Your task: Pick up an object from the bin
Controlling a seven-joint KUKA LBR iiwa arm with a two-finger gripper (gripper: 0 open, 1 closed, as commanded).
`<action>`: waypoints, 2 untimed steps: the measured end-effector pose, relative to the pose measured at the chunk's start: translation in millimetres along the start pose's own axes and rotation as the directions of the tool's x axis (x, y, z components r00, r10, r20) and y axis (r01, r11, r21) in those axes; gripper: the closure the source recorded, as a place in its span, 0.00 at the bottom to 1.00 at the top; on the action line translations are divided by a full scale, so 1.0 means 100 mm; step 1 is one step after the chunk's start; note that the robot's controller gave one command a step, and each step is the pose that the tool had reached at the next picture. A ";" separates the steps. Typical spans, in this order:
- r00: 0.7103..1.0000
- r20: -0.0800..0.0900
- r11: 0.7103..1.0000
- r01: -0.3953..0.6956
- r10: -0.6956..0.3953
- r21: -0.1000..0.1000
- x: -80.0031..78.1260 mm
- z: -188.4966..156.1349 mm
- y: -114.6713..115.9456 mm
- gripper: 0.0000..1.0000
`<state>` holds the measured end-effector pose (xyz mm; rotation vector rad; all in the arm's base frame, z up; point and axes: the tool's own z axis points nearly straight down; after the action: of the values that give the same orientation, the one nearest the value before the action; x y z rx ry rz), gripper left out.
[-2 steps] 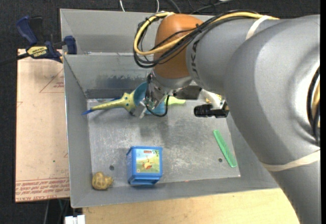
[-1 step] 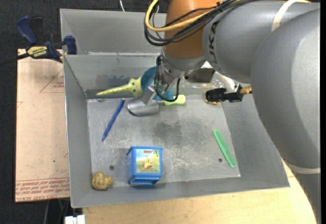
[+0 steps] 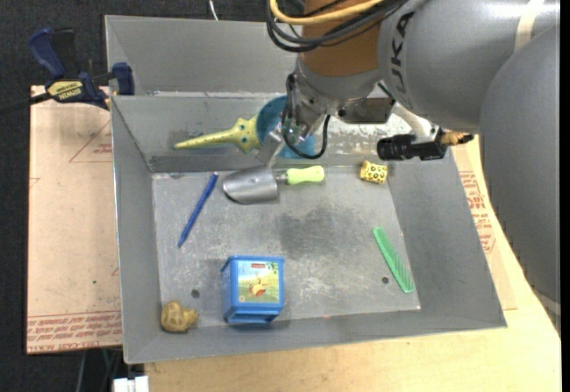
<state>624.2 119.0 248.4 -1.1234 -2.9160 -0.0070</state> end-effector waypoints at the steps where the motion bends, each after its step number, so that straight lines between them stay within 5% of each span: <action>1: 1.000 0.005 1.000 -0.026 0.026 -0.005 -0.12 0.53 0.02 1.00; 2: 1.000 -0.001 1.000 -0.031 0.031 0.002 -0.09 0.63 0.01 1.00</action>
Offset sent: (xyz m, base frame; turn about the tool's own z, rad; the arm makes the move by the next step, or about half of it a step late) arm 0.0085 -0.0015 -0.0085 0.0363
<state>630.4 114.2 185.1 -1.1683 -2.8963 -0.0045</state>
